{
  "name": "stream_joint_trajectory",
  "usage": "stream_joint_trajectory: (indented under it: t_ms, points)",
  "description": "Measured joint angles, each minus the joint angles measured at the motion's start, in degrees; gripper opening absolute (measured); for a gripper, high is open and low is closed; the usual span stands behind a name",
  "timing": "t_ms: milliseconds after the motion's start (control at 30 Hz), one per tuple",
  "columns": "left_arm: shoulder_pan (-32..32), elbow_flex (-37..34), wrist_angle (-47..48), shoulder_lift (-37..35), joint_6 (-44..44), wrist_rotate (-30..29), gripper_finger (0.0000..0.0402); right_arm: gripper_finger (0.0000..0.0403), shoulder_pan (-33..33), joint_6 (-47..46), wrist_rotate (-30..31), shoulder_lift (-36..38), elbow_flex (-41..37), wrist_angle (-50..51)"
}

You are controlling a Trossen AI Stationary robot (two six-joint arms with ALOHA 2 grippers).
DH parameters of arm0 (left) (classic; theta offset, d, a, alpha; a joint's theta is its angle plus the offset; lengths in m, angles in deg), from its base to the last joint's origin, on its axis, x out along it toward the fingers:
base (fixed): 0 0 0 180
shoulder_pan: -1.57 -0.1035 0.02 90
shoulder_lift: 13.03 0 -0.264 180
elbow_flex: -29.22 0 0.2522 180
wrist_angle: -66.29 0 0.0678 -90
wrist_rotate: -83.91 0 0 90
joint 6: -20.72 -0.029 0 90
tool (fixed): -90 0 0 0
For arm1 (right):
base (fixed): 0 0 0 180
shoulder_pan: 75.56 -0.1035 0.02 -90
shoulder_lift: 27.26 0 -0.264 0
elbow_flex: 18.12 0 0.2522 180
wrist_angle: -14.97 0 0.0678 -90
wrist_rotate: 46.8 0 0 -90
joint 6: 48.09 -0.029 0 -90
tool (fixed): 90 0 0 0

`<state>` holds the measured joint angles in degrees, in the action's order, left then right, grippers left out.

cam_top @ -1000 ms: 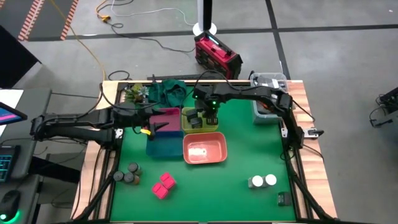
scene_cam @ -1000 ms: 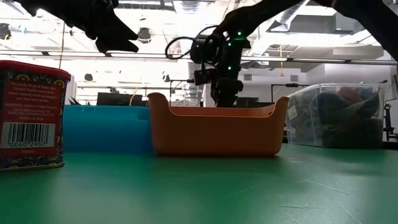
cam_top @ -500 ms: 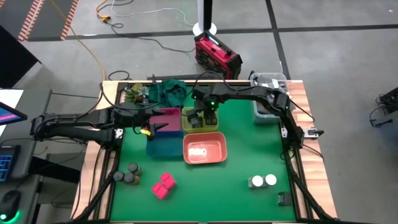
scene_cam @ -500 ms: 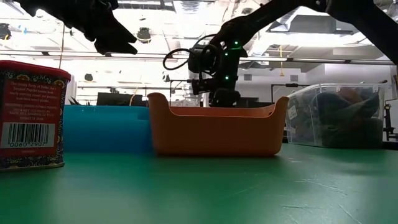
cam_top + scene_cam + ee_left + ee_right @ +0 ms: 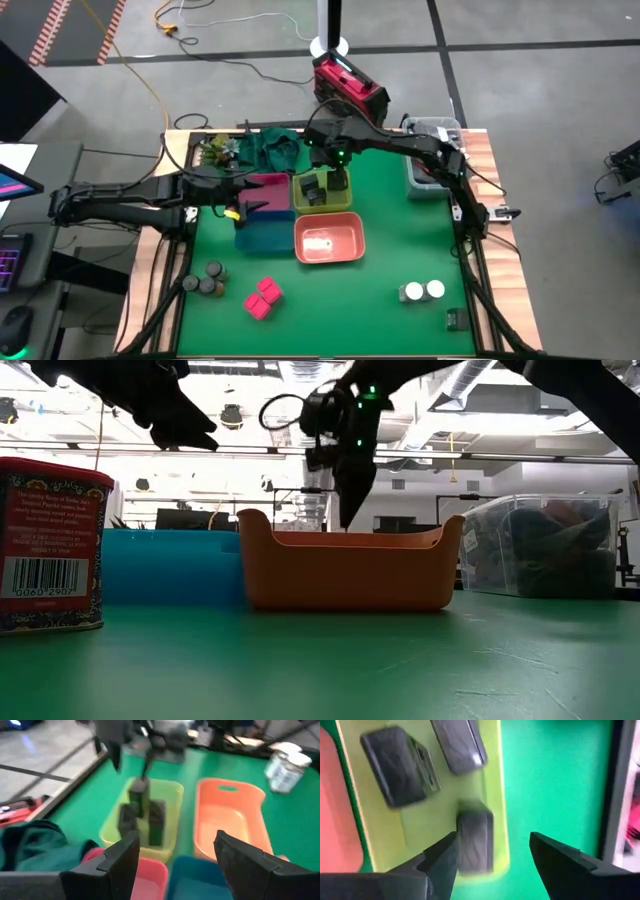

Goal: Sort spices by type
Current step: Put the left white seasoning bottle into the orange bin

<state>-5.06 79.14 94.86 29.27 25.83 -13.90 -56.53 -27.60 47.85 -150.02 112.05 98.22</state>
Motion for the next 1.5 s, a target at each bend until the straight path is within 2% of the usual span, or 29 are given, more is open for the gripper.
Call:
stream_joint_trajectory:
  t_ms: [67,267,433,700,900,1033,1267,1500]
  points:
    - [0.9,0.0,1.5,-1.7,0.0,2.0,0.0245,0.0279,-1.3,-1.1,2.6,0.1,2.8,4.0]
    - [5.1,0.0,9.7,-7.9,4.2,3.0,0.0245,0.0279,-7.3,-5.1,3.7,4.4,3.8,8.7]
    - [9.4,0.0,18.0,-8.5,11.2,3.0,0.0245,0.0279,-13.9,-13.5,10.5,10.5,3.0,14.3]
    - [18.4,0.0,15.7,-3.4,14.7,1.0,0.0245,0.0279,-24.2,-26.5,13.8,24.9,-11.1,5.8]
    - [24.4,0.0,10.6,1.1,17.0,0.1,0.0245,0.0279,-31.3,-38.2,14.0,30.5,-21.4,4.7]
    - [27.2,0.0,8.2,2.9,18.2,-1.3,0.0245,0.0279,-37.0,-45.8,13.6,31.6,-24.9,4.6]
    - [28.8,0.0,6.9,3.4,17.7,-4.5,0.0245,0.0279,-45.9,-61.0,12.8,29.2,-25.6,4.7]
    - [28.8,0.0,7.1,3.3,13.1,-10.2,0.0245,0.0279,-51.8,-71.6,4.5,23.5,-25.6,5.7]
